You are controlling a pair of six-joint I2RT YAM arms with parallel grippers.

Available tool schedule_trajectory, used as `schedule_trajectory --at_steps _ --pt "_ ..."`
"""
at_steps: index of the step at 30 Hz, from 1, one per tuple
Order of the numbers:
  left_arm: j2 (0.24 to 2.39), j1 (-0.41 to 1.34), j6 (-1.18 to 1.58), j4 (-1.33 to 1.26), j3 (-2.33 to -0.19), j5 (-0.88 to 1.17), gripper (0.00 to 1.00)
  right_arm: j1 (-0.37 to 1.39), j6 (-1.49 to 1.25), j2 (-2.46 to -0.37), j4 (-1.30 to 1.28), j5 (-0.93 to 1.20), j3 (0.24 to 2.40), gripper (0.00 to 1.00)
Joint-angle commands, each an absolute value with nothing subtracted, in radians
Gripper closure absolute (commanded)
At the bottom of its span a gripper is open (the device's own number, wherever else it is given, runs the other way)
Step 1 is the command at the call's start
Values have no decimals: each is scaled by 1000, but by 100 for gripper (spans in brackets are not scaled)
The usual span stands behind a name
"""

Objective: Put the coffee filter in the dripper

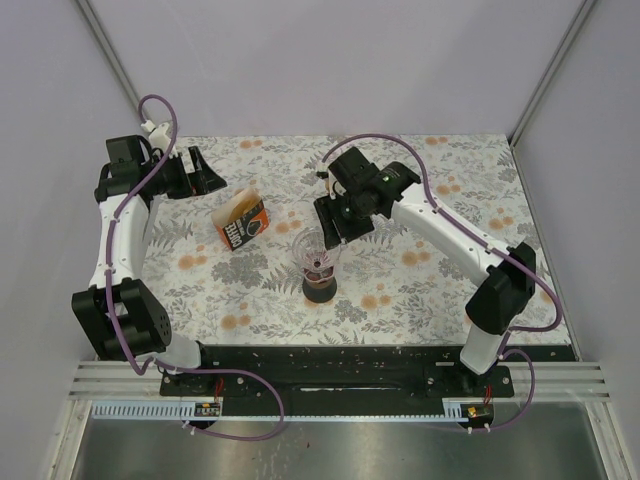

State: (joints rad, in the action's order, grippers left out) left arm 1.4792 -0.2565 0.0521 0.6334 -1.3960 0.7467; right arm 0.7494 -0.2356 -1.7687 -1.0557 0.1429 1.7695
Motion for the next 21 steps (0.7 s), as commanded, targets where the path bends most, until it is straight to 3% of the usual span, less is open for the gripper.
schedule_trajectory --at_steps 1,4,8,11,14,21 --pt "1462 -255 8 577 -1379 672 4 756 -206 -1764 -1068 228 1850 32" --pt "1470 -213 -69 572 -1367 548 4 756 -199 -1752 -1071 226 1881 25" --pt "1494 -108 -242 575 -1361 350 7 755 -181 -1720 -1072 210 1925 22" --pt "1531 -49 -342 562 -1362 240 17 755 -169 -1687 -1051 178 1936 22" --pt "1583 -44 -391 545 -1377 204 29 755 -155 -1651 -1011 152 1916 21" --pt "1686 -43 -460 640 -1420 281 39 755 -150 -1638 -1002 143 1917 21"
